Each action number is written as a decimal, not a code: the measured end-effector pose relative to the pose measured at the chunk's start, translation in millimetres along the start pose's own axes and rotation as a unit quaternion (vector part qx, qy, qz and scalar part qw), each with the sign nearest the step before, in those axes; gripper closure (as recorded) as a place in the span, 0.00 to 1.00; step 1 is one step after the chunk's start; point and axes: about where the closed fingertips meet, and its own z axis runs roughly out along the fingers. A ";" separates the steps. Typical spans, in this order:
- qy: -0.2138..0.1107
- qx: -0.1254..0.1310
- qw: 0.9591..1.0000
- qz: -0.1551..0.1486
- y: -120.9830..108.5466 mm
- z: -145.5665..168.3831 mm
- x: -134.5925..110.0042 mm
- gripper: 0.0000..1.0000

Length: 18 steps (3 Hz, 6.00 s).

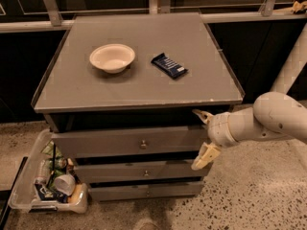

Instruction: Open top drawer

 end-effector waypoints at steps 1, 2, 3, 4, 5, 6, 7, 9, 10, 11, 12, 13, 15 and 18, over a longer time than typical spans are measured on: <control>-0.008 -0.015 1.000 -0.005 5.7 13.5 1.8 0.00; -0.004 -0.024 1.000 -0.009 9.3 28.2 5.9 0.00; 0.003 -0.024 0.999 -0.022 1.9 38.3 3.8 0.00; 0.014 -0.020 0.999 -0.032 -8.7 44.1 2.4 0.00; 0.031 -0.021 0.999 -0.025 -10.8 49.5 11.6 0.00; 0.046 -0.020 0.999 -0.012 -10.1 51.1 25.3 0.00; 0.047 -0.020 0.999 -0.011 -10.0 51.1 26.3 0.16; 0.043 -0.029 0.999 -0.008 0.8 44.8 25.7 0.64; 0.043 -0.029 0.999 -0.008 -1.5 41.0 22.1 0.86; 0.043 -0.029 0.999 -0.008 -2.3 38.8 20.1 1.00; 0.044 -0.030 0.999 -0.003 8.1 32.2 21.2 0.82; 0.044 -0.030 0.999 -0.003 8.1 32.3 21.1 0.59; 0.044 -0.031 0.999 -0.003 8.1 32.4 21.1 0.12; 0.015 -0.061 0.998 0.008 29.1 29.4 29.3 0.60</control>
Offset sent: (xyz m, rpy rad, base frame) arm 0.0034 0.0196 -0.0431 -0.0187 0.0339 0.0616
